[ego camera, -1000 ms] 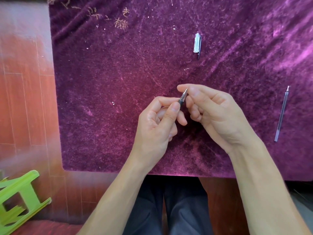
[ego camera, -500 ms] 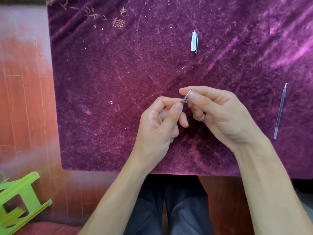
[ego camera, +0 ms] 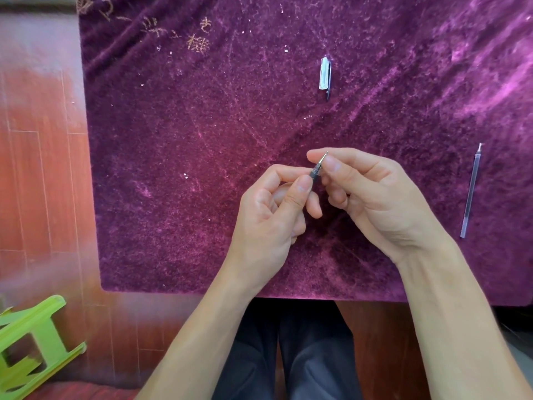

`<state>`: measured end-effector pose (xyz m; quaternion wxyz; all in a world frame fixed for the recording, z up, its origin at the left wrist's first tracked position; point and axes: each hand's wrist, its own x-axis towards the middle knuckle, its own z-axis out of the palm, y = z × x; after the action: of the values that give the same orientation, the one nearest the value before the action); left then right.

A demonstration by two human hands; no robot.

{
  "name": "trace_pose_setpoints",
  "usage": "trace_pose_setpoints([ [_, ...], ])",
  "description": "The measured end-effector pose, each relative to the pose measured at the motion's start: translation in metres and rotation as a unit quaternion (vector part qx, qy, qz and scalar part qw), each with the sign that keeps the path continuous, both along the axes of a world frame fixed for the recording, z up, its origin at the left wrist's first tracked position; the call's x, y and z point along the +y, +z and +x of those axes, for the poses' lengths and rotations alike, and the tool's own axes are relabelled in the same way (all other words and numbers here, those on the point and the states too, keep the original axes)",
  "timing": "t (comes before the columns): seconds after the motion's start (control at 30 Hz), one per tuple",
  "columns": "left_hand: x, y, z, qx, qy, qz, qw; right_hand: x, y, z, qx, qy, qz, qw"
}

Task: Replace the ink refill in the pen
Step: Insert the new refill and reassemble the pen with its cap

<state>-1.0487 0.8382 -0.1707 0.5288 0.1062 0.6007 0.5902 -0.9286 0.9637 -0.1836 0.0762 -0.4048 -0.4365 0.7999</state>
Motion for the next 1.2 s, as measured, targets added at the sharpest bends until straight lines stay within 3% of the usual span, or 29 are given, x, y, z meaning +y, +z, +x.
trace_pose_setpoints([
  [0.5,0.005,-0.001,0.005,0.070,0.038,-0.005,0.997,-0.007,0.000,-0.008,-0.035,-0.057,0.063,0.996],
  [0.77,0.011,-0.002,0.009,0.251,0.038,-0.033,0.967,-0.013,0.004,-0.020,-0.041,-0.118,0.042,0.991],
  [1.0,0.013,-0.003,0.001,0.129,0.077,-0.053,0.987,0.020,0.004,-0.030,-0.085,-0.027,0.176,0.980],
  [1.2,0.017,0.000,-0.010,0.071,0.087,-0.040,0.993,0.065,0.000,-0.056,-0.188,-0.025,0.374,0.908],
])
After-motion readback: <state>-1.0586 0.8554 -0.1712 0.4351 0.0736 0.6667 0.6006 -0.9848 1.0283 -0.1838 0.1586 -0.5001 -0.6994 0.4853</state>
